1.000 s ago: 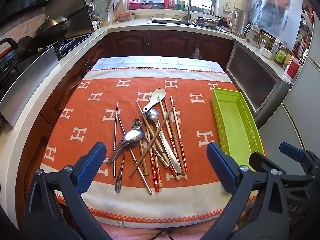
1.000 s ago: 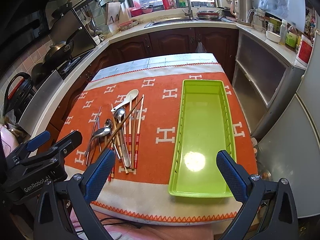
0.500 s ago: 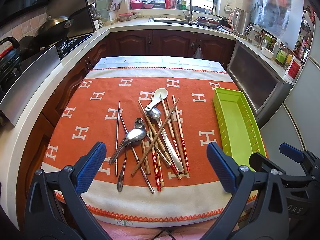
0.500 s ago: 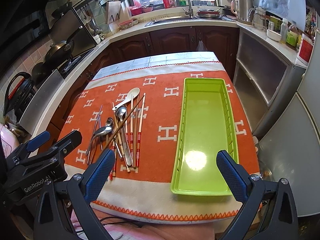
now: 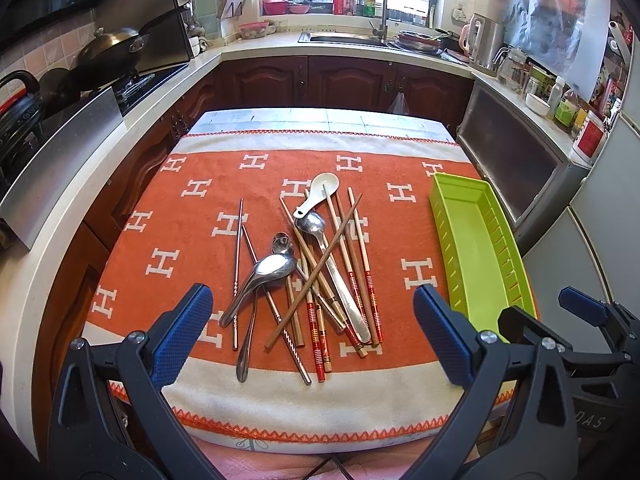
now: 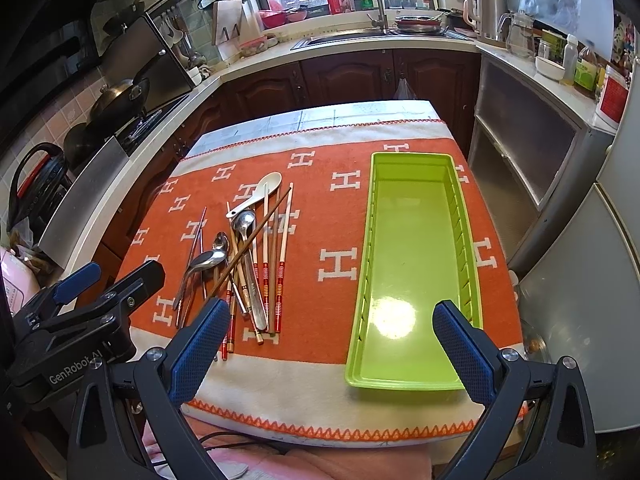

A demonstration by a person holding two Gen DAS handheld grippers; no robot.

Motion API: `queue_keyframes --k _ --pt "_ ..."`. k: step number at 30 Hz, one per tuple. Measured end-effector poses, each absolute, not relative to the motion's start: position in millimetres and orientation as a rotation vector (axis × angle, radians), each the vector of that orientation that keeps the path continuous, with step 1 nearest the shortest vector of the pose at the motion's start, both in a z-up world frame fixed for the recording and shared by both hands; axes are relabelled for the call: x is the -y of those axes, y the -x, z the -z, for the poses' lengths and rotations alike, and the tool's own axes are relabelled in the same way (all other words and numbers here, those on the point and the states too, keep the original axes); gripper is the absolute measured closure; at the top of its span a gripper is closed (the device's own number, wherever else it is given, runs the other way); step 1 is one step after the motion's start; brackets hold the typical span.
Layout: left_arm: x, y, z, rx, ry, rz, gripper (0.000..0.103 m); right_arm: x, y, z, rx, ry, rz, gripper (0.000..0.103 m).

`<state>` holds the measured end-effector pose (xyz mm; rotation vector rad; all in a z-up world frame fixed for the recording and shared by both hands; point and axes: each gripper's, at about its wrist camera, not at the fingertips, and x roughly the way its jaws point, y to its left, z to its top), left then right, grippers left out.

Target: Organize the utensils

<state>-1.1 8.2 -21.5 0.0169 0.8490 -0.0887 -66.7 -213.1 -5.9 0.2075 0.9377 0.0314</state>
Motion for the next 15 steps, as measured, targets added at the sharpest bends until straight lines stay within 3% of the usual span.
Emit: queue_keyframes --k 15 --pt "-8.3 -3.0 25.4 -0.858 -0.022 0.076 0.003 212.8 63.5 8.9 -0.943 -0.207 -0.034 0.0"
